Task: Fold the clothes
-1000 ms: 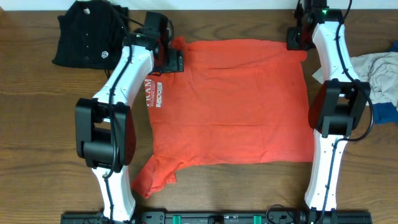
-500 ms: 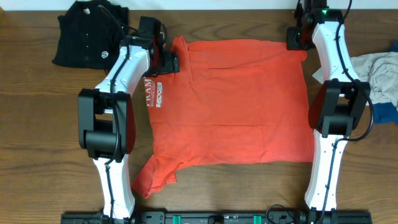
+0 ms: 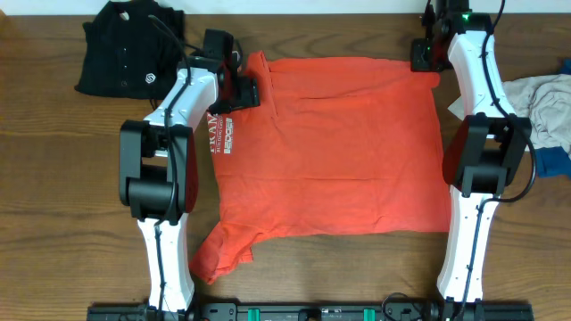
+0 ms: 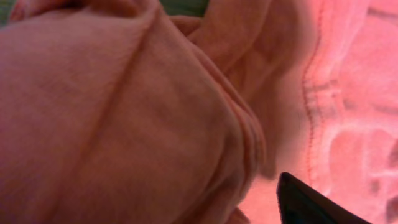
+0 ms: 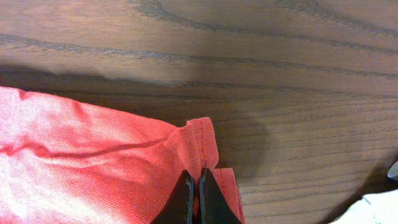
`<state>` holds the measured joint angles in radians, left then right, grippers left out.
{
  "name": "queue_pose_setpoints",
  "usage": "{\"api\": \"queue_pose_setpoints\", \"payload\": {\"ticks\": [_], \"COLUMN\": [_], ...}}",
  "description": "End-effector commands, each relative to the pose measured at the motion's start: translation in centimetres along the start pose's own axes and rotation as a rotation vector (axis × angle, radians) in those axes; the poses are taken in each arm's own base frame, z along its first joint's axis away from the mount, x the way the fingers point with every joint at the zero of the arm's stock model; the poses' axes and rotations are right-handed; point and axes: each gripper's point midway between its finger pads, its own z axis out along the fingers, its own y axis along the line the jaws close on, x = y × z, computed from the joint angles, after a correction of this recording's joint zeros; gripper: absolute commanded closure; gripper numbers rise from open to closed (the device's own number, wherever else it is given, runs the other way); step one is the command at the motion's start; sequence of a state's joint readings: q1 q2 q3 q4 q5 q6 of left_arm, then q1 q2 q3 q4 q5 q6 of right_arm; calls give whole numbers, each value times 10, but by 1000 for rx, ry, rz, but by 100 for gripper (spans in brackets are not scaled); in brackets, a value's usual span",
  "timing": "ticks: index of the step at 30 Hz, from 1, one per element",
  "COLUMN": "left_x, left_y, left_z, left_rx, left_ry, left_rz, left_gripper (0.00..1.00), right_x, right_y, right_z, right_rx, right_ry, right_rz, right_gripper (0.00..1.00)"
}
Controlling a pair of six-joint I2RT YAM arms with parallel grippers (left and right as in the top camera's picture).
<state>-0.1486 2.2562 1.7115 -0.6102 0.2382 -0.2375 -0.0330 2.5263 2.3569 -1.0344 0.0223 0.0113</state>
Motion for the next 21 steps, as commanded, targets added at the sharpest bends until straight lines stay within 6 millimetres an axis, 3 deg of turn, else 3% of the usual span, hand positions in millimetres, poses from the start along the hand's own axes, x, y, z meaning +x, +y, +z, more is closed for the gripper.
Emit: {"api": "queue_pose_setpoints", "payload": {"ticks": [1, 5, 8, 14, 21], "left_x": [3, 4, 4, 0, -3], "left_y": [-1, -1, -2, -6, -12], "left_z": [5, 5, 2, -13, -46], "left_rx": [13, 12, 11, 17, 24], "left_ry": [13, 17, 17, 0, -26], "left_rz": [0, -1, -1, 2, 6], "left_gripper": [37, 65, 79, 93, 94], "right_x": [-7, -7, -10, -24, -29], "right_y": [6, 5, 5, 5, -6], "right_z": [-6, -7, -9, -22, -26], "right_rx": [-8, -7, -7, -6, 55], "right_ry": [-22, -23, -31, -80, -97], "right_rz": [3, 3, 2, 4, 6], "right_gripper": [99, 99, 99, 99, 99]}}
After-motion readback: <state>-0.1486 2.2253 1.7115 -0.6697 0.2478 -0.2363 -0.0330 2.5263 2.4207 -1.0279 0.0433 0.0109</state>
